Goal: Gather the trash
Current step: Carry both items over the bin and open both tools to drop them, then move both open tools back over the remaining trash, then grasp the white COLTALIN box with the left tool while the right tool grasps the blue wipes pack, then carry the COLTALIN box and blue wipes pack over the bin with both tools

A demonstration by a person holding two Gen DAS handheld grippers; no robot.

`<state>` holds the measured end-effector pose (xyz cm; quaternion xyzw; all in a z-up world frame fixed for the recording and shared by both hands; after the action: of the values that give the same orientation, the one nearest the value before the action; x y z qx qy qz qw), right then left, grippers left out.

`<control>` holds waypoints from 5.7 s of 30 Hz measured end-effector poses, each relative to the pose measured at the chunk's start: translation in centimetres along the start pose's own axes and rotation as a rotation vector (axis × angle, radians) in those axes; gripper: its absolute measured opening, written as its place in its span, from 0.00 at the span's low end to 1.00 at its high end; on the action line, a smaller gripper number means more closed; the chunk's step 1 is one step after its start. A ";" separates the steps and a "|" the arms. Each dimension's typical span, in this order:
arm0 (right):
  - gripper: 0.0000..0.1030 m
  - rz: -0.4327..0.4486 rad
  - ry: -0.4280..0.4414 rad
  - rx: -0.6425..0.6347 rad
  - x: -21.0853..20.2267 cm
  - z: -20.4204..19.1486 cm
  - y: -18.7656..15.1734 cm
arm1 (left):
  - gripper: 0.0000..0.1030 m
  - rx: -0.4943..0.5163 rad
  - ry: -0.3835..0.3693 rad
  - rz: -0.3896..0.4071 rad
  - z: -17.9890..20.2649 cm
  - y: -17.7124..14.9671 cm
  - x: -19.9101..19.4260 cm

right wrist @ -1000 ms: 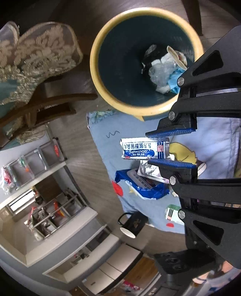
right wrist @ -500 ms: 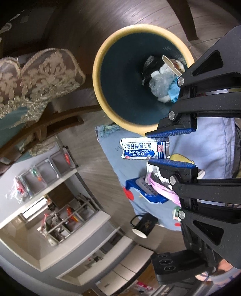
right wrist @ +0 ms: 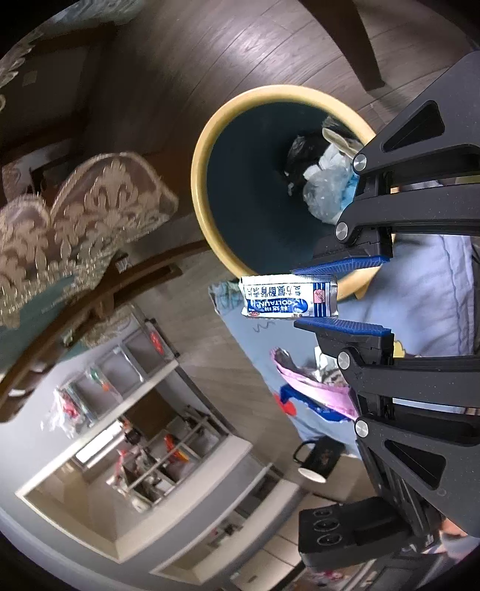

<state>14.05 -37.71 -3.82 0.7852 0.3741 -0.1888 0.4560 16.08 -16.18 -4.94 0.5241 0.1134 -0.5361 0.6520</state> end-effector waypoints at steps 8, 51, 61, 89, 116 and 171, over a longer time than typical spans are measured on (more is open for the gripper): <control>0.24 0.002 -0.018 0.069 0.3 2.1 0.3 | 0.21 0.019 -0.011 -0.035 1.9 1.2 3.4; 0.54 -0.064 -0.116 0.091 3.7 3.2 0.0 | 0.85 0.037 0.198 0.080 -2.1 1.2 -1.9; 0.58 -0.064 -0.108 0.025 4.5 0.9 -0.2 | 0.86 -0.017 0.281 0.120 -5.7 -0.4 -5.5; 0.64 -0.164 -0.022 -0.143 8.0 -6.5 -2.5 | 0.86 -0.216 0.479 0.097 -15.1 -5.0 -11.2; 0.69 -0.302 0.133 -0.156 16.1 -15.5 -3.3 | 0.90 -0.355 0.605 -0.243 -21.6 -13.3 -9.4; 0.04 -0.173 0.374 -0.292 6.1 -17.5 -2.0 | 0.67 -0.224 0.486 0.096 -13.9 -4.1 -14.9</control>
<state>15.73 -19.55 0.17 0.6973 0.5409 -0.0226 0.4697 12.48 4.19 -2.57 0.5668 0.3002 -0.3474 0.6841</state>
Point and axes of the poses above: each gripper's, at about its wrist camera, not at the fingertips, and x roughly the way its jaws point, z to its right, y to its top, the point moved 1 cm from there along x, roughly the way its jaws point, and after that the axes turned 2 degrees about -z, right-handed, at the moved point
